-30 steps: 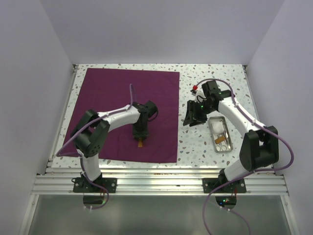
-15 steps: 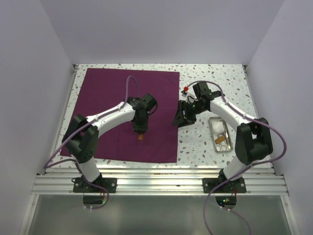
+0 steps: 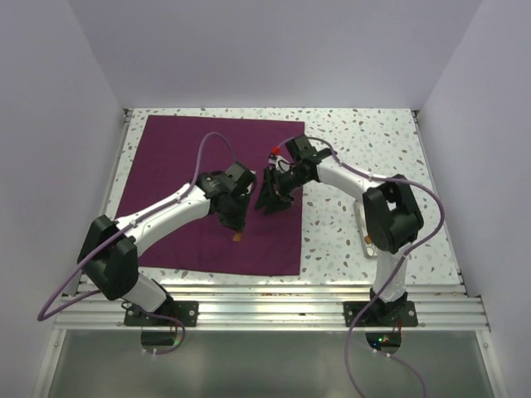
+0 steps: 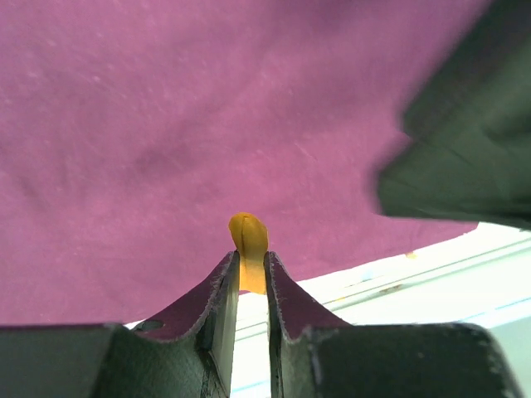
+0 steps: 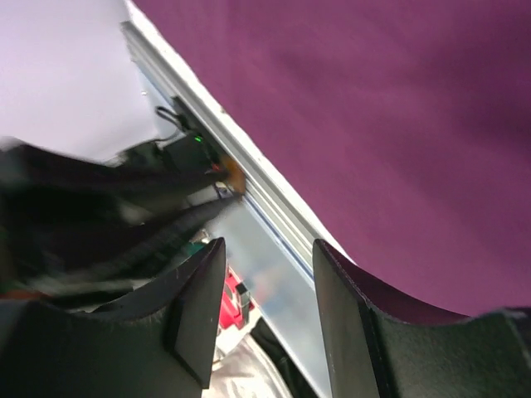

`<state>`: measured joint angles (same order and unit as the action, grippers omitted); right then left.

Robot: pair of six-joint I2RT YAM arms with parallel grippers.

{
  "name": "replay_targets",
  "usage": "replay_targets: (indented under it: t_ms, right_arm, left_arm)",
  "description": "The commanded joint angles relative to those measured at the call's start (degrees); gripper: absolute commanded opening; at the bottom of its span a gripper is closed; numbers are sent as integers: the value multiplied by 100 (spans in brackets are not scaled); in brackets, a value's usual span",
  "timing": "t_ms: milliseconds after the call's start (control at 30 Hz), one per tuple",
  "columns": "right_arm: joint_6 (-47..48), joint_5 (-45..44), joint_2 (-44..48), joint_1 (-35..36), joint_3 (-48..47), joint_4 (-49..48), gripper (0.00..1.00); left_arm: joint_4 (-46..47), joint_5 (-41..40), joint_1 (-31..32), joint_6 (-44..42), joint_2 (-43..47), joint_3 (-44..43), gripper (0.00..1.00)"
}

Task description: Prepare the surgical pack

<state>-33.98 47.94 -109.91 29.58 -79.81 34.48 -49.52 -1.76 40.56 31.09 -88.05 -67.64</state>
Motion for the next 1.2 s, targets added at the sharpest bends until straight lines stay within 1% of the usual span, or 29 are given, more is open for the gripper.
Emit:
replay_targets:
  t_ms: [0,167,267,367,433,467,500,567,600,633,667,733,800,900,933,967,1067,1133,1167]
  right_arm:
    - [-223,391,-328,109,-719,-187,50]
    - [-162,777,-760,337,-1150,-99,50]
    - [-92,979,-944,443,-1203,-82,50]
    - [40,989,-971,469,-1142,41,50]
    - [198,744,-893,469,-1072,199,49]
    - [225,630,-840,478,-1028,243,49]
    - [225,307,-770,452,-967,270,49]
    - [129,-239,-393,356,-651,305,48]
    - [15,-598,-234,233,-476,174,48]
    - [-21,-715,11,171,-169,130,47]
    - [-21,-864,92,110,-88,225,47]
    - [303,-1267,189,100,-52,462,47]
    - [313,-1296,294,179,70,464,47]
    - [-72,-1138,479,232,483,-37,45]
    - [-144,-1129,514,223,641,-142,43]
    - [-223,-1121,566,241,703,-291,43]
    - [-180,-1059,576,232,774,-275,44]
    - [-48,-1006,558,241,818,-223,44]
    - [57,-989,549,232,827,-127,44]
  left_arm:
    - [249,290,58,-200,341,180,22]
    - [302,334,67,-218,552,365,22]
    - [320,360,67,-200,631,435,21]
    - [311,326,67,-174,701,479,22]
    - [241,212,67,-60,675,506,21]
    - [102,11,67,10,632,506,21]
    - [83,-17,67,37,562,506,23]
    - [91,-17,67,160,552,549,24]
    - [74,-35,67,213,570,567,25]
    - [82,26,58,318,570,602,25]
    - [117,114,23,345,570,629,25]
    - [231,271,-30,546,640,751,25]
    - [328,395,-126,757,806,866,26]
    - [635,816,-346,898,947,1199,27]
    - [845,1148,-494,916,948,1409,27]
    - [934,1299,-557,942,948,1515,25]
    - [1277,1792,-776,1013,913,1824,23]
    - [1461,1863,-786,952,878,1842,27]
    - [1489,1855,-786,943,808,1842,33]
